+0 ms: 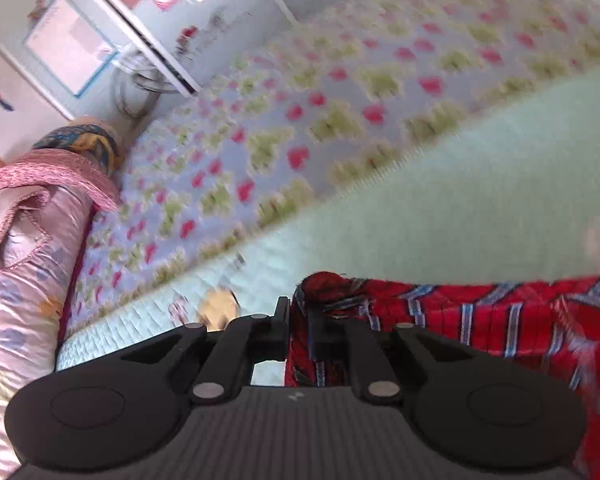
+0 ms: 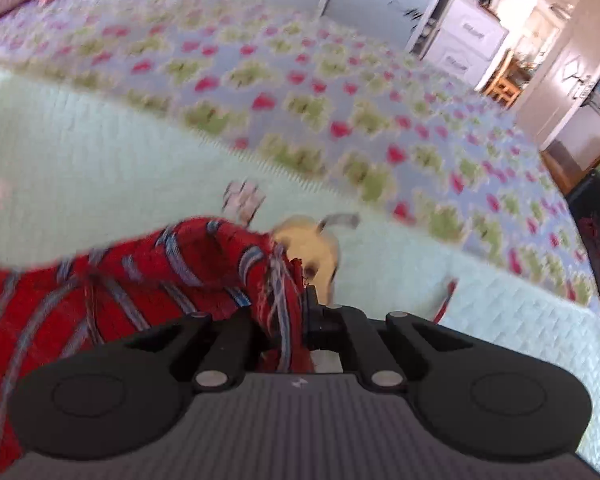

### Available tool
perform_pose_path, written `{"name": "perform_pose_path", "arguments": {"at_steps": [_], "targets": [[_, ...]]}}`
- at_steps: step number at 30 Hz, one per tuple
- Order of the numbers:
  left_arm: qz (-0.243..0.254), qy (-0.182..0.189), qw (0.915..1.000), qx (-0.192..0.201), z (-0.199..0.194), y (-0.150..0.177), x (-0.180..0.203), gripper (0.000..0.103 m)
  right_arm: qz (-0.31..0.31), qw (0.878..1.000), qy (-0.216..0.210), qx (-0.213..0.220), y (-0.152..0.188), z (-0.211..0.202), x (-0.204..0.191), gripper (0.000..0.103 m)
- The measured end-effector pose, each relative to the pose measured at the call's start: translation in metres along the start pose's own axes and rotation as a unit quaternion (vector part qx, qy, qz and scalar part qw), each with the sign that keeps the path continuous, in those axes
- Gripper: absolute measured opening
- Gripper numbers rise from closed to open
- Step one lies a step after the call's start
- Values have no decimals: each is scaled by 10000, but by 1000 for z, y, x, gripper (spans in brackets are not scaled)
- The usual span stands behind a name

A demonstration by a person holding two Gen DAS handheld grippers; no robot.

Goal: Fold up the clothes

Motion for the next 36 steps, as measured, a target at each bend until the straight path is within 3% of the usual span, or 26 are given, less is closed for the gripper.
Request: {"name": "perform_pose_path", "arguments": {"at_steps": [2, 4, 5, 6, 8, 11, 12, 13, 15, 18, 20, 23, 24, 26, 30, 32, 33, 36], "targets": [[-29, -222, 9995, 205, 2, -17, -6, 13, 48, 9999, 80, 122, -17, -1, 6, 4], [127, -202, 9997, -7, 11, -11, 3, 19, 40, 9999, 89, 119, -24, 4, 1, 7], [291, -226, 9992, -165, 17, -4, 9, 19, -63, 9999, 112, -90, -16, 12, -8, 13], [439, -285, 9983, -239, 19, 5, 13, 19, -166, 9993, 141, -292, -9, 20, -16, 26], [403, -164, 9987, -268, 12, 20, 12, 19, -389, 9974, 415, -434, 5, 20, -26, 29], [117, 281, 9992, -274, -12, 39, -4, 31, 756, 9966, -305, 134, 18, -26, -3, 37], [-24, 404, 9988, -262, -24, 47, -12, 37, 1191, 9909, -542, 311, 23, -43, 11, 47], [-187, 519, 9981, -271, -35, 57, -21, 38, 1664, 9824, -659, 531, 30, -59, 31, 63], [-537, 756, 9953, -268, -57, 78, -34, 39, 2688, 9555, -843, 872, 49, -84, 76, 81], [-1098, 968, 9889, -254, -96, 115, -42, 40, 4279, 8930, -1334, 401, 89, -57, 125, 78], [-1260, 1064, 9861, -188, -120, 139, -41, 40, 5075, 8461, -1629, 71, 107, -31, 134, 70], [-1198, 1268, 9846, -107, -155, 170, -16, 40, 5762, 7899, -2096, -68, 110, 0, 117, 59], [-1213, 1330, 9836, -139, -162, 179, -9, 40, 5772, 7898, -2074, -85, 106, 8, 111, 58], [-1291, 1443, 9807, -272, -173, 195, 2, 40, 5688, 8006, -1879, -159, 97, 26, 103, 58], [-1140, 1491, 9816, -338, -193, 221, 11, 40, 5974, 7813, -1804, 135, 92, 44, 100, 56], [-1230, 1565, 9788, -490, -198, 235, 13, 40, 6088, 7729, -1774, 203, 92, 51, 100, 31], [-1276, 1592, 9773, -564, -200, 241, 14, 40, 6138, 7691, -1762, 241, 91, 55, 100, 2], [-1349, 1583, 9754, -726, -203, 257, 16, 40, 5913, 7817, -1903, 553, 71, 44, 94, 2]]}}
Point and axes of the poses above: each gripper's, at about its wrist camera, not at the fingertips, and z roughly the way its jaws point, x to its right, y to its underside, the point moved 8 cm from there along z, roughly the way its jaws point, and after that the axes turned 5 degrees about -z, right-handed, at the moved point
